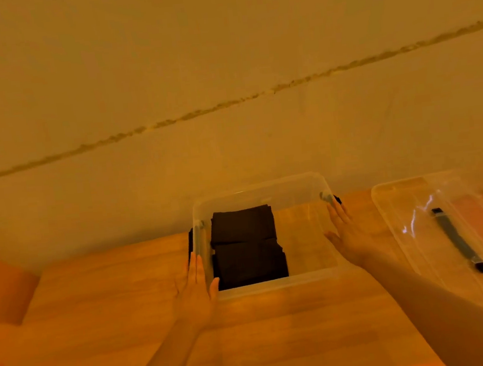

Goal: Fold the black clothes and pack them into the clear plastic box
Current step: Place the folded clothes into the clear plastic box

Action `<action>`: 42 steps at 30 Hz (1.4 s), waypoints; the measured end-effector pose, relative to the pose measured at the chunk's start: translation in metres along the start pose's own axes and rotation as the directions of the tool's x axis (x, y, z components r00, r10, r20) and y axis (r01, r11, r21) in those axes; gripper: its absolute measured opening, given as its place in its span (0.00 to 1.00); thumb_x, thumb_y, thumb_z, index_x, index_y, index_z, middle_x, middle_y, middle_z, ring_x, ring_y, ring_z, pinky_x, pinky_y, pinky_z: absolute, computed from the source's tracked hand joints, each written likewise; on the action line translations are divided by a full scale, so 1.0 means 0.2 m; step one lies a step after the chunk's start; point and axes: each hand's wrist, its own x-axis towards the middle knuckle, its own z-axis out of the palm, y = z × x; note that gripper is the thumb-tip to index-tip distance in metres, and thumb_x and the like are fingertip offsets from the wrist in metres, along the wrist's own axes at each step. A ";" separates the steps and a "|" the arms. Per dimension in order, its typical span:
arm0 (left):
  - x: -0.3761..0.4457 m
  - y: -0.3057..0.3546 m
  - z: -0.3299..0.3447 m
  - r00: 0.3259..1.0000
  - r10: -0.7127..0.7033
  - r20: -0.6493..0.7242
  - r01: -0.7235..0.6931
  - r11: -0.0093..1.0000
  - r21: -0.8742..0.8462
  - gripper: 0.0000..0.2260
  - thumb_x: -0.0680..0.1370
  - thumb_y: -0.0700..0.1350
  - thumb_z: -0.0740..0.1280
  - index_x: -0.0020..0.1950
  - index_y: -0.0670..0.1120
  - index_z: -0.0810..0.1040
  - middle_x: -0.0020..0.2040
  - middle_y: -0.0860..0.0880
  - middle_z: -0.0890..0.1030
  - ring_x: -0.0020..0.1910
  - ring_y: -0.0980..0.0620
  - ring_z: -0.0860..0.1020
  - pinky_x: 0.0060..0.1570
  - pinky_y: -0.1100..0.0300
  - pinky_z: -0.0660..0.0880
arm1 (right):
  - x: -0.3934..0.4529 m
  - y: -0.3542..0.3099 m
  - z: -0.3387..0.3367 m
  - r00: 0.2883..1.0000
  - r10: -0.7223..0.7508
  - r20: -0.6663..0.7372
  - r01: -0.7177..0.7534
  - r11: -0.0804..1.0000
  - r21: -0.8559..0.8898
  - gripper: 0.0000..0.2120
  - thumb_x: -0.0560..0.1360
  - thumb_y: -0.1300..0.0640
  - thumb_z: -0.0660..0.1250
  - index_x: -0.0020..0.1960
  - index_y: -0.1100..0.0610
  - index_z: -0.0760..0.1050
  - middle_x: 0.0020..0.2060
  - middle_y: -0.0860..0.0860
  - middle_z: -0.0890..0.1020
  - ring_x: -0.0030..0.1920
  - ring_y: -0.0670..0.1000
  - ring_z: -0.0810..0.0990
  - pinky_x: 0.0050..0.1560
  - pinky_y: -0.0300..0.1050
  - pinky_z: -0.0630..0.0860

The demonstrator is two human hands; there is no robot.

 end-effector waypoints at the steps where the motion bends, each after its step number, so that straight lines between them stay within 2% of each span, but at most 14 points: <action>1: -0.01 0.03 0.00 0.999 -0.032 -0.005 0.032 0.999 0.008 0.31 0.79 0.61 0.40 0.76 0.44 0.38 0.77 0.47 0.38 0.75 0.48 0.40 0.72 0.46 0.40 | -0.01 0.03 -0.01 0.999 -0.004 -0.042 0.007 0.998 0.063 0.33 0.77 0.37 0.46 0.71 0.51 0.34 0.71 0.47 0.35 0.74 0.51 0.38 0.75 0.53 0.44; 5: -0.06 0.33 0.06 0.983 -0.027 -0.180 0.019 0.999 -0.049 0.46 0.68 0.71 0.25 0.75 0.42 0.47 0.76 0.45 0.45 0.73 0.48 0.40 0.71 0.42 0.42 | -0.23 0.33 0.00 0.948 0.250 -0.197 -0.251 0.968 0.022 0.35 0.75 0.34 0.40 0.71 0.55 0.34 0.73 0.53 0.39 0.74 0.52 0.40 0.74 0.56 0.43; 11: -0.09 1.06 0.15 0.961 0.272 -0.050 -0.264 0.956 0.128 0.30 0.80 0.60 0.39 0.74 0.42 0.52 0.74 0.43 0.58 0.76 0.47 0.50 0.72 0.50 0.41 | -0.49 0.82 0.06 0.827 0.561 -0.025 -0.562 0.827 0.006 0.53 0.68 0.26 0.52 0.73 0.59 0.29 0.75 0.56 0.37 0.75 0.55 0.39 0.73 0.58 0.45; 14: -0.10 1.15 0.22 0.943 0.309 0.127 -0.329 0.924 0.194 0.33 0.79 0.63 0.35 0.74 0.42 0.55 0.71 0.44 0.65 0.75 0.48 0.51 0.71 0.51 0.42 | -0.52 0.88 0.12 0.843 0.529 0.098 -0.528 0.849 -0.038 0.51 0.69 0.26 0.52 0.72 0.56 0.29 0.72 0.54 0.32 0.74 0.55 0.35 0.71 0.61 0.40; 18: -0.11 1.18 0.21 0.916 0.365 0.165 -0.395 0.893 0.217 0.47 0.55 0.69 0.13 0.70 0.48 0.30 0.71 0.47 0.31 0.71 0.49 0.30 0.66 0.51 0.29 | -0.52 0.87 0.16 0.867 0.487 0.103 -0.476 0.872 -0.113 0.39 0.77 0.36 0.49 0.73 0.56 0.32 0.73 0.55 0.34 0.74 0.57 0.35 0.70 0.63 0.38; 22: -0.11 1.20 0.19 0.933 0.306 0.188 -0.348 0.902 0.256 0.48 0.52 0.68 0.12 0.68 0.47 0.28 0.70 0.47 0.29 0.69 0.46 0.30 0.65 0.51 0.29 | -0.52 0.86 0.15 0.889 0.452 0.078 -0.441 0.889 -0.122 0.27 0.81 0.53 0.48 0.76 0.59 0.43 0.76 0.58 0.45 0.75 0.59 0.41 0.74 0.60 0.45; 24: -0.09 1.19 0.20 0.939 0.300 0.170 -0.335 0.911 0.242 0.47 0.58 0.70 0.15 0.70 0.47 0.33 0.71 0.45 0.33 0.71 0.42 0.35 0.67 0.49 0.33 | -0.54 0.90 0.14 0.908 0.416 0.051 -0.407 0.905 -0.121 0.25 0.80 0.58 0.49 0.76 0.57 0.49 0.76 0.58 0.48 0.75 0.59 0.43 0.74 0.60 0.46; 27: -0.08 1.18 0.22 0.939 0.306 0.155 -0.338 0.906 0.256 0.33 0.78 0.64 0.34 0.70 0.45 0.62 0.70 0.45 0.62 0.67 0.44 0.64 0.61 0.45 0.62 | -0.57 0.94 0.10 0.907 0.419 0.037 -0.414 0.905 -0.101 0.22 0.80 0.60 0.52 0.74 0.56 0.57 0.76 0.57 0.50 0.76 0.57 0.46 0.74 0.58 0.46; 30: -0.07 1.15 0.25 0.930 0.332 0.161 -0.365 0.890 0.273 0.28 0.81 0.59 0.40 0.64 0.45 0.70 0.65 0.45 0.69 0.62 0.49 0.70 0.59 0.46 0.67 | -0.58 0.90 0.01 0.899 0.437 0.010 -0.437 0.899 0.004 0.21 0.81 0.62 0.52 0.73 0.59 0.59 0.75 0.57 0.56 0.74 0.55 0.57 0.73 0.49 0.57; 32: -0.10 1.17 0.19 0.932 0.312 0.186 -0.352 0.901 0.254 0.34 0.78 0.64 0.35 0.68 0.44 0.65 0.69 0.44 0.65 0.66 0.47 0.66 0.72 0.47 0.50 | -0.59 0.86 -0.12 0.910 0.407 -0.077 -0.399 0.911 0.103 0.14 0.81 0.61 0.52 0.65 0.59 0.66 0.62 0.50 0.73 0.60 0.50 0.74 0.60 0.41 0.71; 34: -0.08 1.18 0.16 0.928 0.323 0.184 -0.351 0.925 0.145 0.47 0.65 0.72 0.22 0.73 0.44 0.43 0.74 0.44 0.43 0.73 0.47 0.44 0.68 0.54 0.28 | -0.60 0.84 -0.32 0.901 0.380 -0.209 -0.349 0.921 0.172 0.06 0.81 0.59 0.55 0.48 0.56 0.70 0.39 0.45 0.74 0.37 0.46 0.75 0.36 0.38 0.73; 37: -0.07 1.23 0.10 0.949 0.298 0.102 -0.291 0.954 -0.075 0.43 0.64 0.75 0.28 0.67 0.46 0.27 0.70 0.49 0.28 0.69 0.52 0.29 0.67 0.52 0.30 | -0.60 0.90 -0.66 0.873 0.398 -0.281 -0.309 0.898 0.312 0.09 0.78 0.60 0.60 0.39 0.55 0.70 0.32 0.47 0.72 0.32 0.46 0.71 0.30 0.39 0.64; 39: -0.05 1.31 0.02 0.954 0.294 0.054 -0.274 0.932 -0.235 0.34 0.78 0.63 0.45 0.71 0.46 0.30 0.73 0.50 0.31 0.72 0.53 0.32 0.68 0.55 0.32 | -0.59 0.95 -0.87 0.896 0.350 -0.274 -0.265 0.915 0.304 0.12 0.77 0.61 0.62 0.36 0.54 0.69 0.32 0.47 0.73 0.35 0.48 0.72 0.34 0.42 0.66; 42: 0.01 1.41 -0.12 0.940 0.339 -0.042 -0.329 0.866 -0.377 0.31 0.81 0.55 0.51 0.75 0.46 0.36 0.76 0.48 0.36 0.74 0.53 0.36 0.71 0.56 0.36 | -0.58 1.00 -1.09 0.938 0.302 -0.169 -0.237 0.917 0.321 0.08 0.77 0.62 0.62 0.39 0.57 0.74 0.37 0.50 0.78 0.39 0.48 0.76 0.36 0.38 0.67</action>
